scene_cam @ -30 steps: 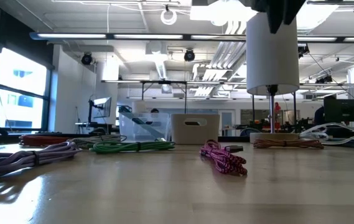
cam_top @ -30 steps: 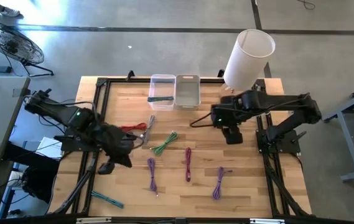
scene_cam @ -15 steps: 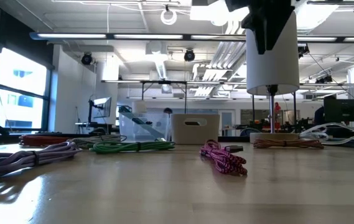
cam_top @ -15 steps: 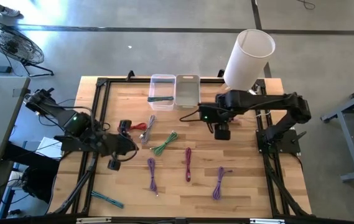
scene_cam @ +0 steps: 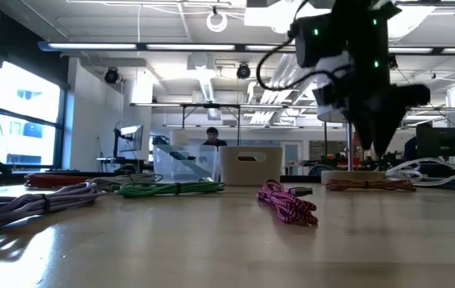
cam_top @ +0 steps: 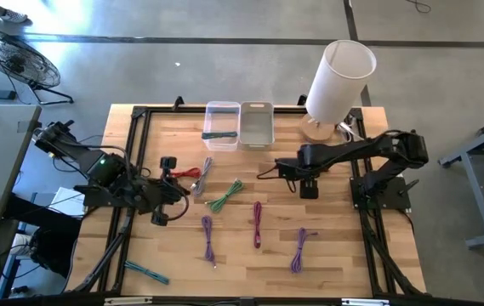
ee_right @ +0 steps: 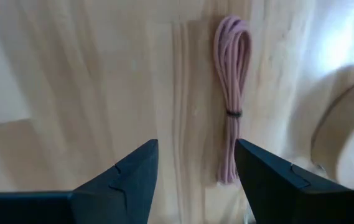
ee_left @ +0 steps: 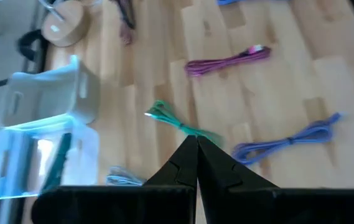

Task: Pick & Place USB Port
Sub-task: Put the pink charger cable into the gray bin

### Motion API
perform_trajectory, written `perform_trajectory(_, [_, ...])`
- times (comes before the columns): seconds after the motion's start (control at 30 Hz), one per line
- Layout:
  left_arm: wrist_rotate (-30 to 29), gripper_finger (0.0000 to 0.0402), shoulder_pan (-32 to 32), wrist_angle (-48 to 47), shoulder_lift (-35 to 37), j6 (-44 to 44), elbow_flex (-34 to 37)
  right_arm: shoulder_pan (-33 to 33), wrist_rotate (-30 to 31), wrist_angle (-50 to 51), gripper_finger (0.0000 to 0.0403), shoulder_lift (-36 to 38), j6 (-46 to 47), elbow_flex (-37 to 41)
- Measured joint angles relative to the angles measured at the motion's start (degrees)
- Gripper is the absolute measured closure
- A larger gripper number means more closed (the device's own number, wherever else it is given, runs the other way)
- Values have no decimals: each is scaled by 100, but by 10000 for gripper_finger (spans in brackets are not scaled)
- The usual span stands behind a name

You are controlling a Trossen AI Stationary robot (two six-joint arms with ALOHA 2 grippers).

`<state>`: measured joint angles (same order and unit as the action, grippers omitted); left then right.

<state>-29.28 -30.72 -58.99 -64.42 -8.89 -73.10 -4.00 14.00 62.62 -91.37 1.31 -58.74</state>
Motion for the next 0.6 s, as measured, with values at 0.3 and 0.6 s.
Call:
perform_trajectory(0.3, [-999, 402, 0, 5, -2, 111, 0, -716, -153, -490, 199, 7, -604, 624])
perform_trajectory(0.6, [-1061, 402, 0, -4, -27, 415, 0, -1285, -632, -624, 199, 7, -1681, 625])
